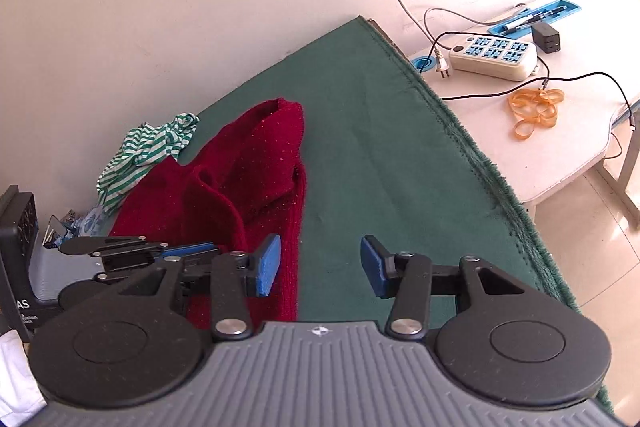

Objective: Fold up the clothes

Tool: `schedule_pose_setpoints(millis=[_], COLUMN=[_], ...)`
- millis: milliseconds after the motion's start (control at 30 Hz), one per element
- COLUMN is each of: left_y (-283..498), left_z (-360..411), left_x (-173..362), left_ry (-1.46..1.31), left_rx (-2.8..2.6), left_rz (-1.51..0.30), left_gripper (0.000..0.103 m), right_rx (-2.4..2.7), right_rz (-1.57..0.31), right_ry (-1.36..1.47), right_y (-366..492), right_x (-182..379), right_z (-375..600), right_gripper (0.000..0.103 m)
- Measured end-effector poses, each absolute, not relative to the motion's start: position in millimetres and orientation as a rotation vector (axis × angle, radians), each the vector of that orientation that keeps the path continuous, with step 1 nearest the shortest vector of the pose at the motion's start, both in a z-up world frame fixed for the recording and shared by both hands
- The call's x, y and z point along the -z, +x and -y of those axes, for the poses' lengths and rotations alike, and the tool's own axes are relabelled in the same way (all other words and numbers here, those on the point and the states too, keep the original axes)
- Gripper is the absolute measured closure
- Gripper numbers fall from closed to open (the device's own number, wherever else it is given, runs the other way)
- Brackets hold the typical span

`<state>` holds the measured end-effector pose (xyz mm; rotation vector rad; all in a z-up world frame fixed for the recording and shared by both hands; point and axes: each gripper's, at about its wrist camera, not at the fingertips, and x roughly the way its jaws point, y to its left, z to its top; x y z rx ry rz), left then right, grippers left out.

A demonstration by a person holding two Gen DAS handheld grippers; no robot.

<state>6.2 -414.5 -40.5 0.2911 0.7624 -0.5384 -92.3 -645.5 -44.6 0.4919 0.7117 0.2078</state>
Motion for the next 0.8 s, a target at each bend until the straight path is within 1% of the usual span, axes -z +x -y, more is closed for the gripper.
schedule_pose_setpoints(millis=[167,200,267,400,500,533,600,633,667,700,733,800], left_y=[-18,-22,-32,-52,-64,-66,-70,-74,-77,-79,-82,-86], left_z=[376,369,354,323,309,309,307,305,303,301,295,285], left_x=[20,21,23,33,41,42,46,47,46,46,44,40], left_ry=[0.264,0.277,0.290,0.282,0.269,0.272,0.279,0.284,0.284,0.285,0.265,0.206], left_rx=[0.488,0.465,0.428,0.371,0.331,0.322,0.303,0.301,0.301,0.300,0.298,0.296], left_rz=[-0.764,-0.769,-0.785,-0.840,-0.870,-0.871,-0.873,-0.872,-0.867,-0.862,-0.860,-0.863], left_gripper=[0.100,0.100,0.100,0.100,0.097,0.091,0.084,0.073,0.067,0.052,0.040,0.034], right_rx=[-0.378,-0.421,-0.494,-0.583,-0.613,-0.623,-0.645,-0.655,-0.650,-0.646,-0.649,-0.640], right_rz=[-0.742,-0.753,-0.789,-0.866,-0.933,-0.954,-0.991,-1.008,-1.022,-1.029,-1.029,-1.013], right_ry=[0.419,0.401,0.389,0.427,0.459,0.464,0.471,0.472,0.467,0.461,0.458,0.457], right_y=[-67,-60,-41,-9,1,3,6,7,7,7,6,4], right_x=[38,37,38,46,57,61,66,68,70,71,72,73], right_z=[617,609,587,543,514,504,490,484,480,476,473,469], right_gripper=[0.054,0.053,0.047,0.047,0.046,0.046,0.046,0.046,0.046,0.046,0.045,0.049])
